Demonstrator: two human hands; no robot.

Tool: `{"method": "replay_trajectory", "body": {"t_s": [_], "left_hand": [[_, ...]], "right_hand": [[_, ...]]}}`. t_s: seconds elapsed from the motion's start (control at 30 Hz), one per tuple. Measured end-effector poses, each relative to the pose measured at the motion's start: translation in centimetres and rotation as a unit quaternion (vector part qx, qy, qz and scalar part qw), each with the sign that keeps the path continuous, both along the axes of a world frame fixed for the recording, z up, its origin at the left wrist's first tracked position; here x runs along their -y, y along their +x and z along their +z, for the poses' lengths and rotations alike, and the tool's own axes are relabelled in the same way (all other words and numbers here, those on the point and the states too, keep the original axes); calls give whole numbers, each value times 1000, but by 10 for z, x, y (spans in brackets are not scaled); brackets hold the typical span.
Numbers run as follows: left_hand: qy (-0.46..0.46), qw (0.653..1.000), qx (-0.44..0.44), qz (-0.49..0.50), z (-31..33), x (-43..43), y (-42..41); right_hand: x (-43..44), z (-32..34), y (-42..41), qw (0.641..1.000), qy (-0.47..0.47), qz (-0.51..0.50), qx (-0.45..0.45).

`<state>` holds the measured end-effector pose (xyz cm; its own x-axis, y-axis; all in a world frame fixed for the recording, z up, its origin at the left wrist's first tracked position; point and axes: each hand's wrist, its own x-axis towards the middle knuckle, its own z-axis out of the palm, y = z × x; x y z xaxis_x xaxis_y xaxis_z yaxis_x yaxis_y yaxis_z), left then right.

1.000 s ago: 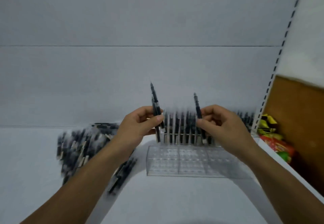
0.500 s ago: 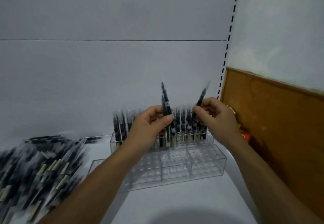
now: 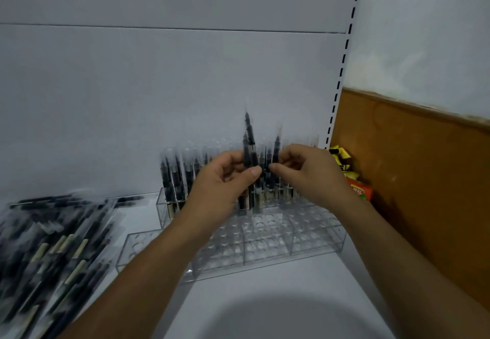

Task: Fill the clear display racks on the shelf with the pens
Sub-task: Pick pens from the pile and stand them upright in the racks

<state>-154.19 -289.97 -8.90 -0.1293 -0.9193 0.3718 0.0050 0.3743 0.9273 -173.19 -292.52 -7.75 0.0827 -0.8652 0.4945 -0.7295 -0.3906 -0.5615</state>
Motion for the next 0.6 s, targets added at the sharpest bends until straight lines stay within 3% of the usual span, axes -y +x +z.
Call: {"method": "replay_trajectory", "body": {"t_s": [0.13,0.3,0.37,0.5,0.6], "left_hand": [[1,1000,4,3,0,1,-1],[-5,1000,7,-6,0,-2,0],[-5,1000,7,-9,1,-3,0],[-12,1000,10,-18,3,-6,-1],[-18,999,15,-43,5,-9,-2]], "right_hand": [[-1,-1,3,991,30,-19,-127],[-6,0,2,986,52,-32,-155],[-11,0,-4,994,23,-33,-107],[-25,1,1,990,-51,54,120],[-33,2,14,975,-51,118,182]]}}
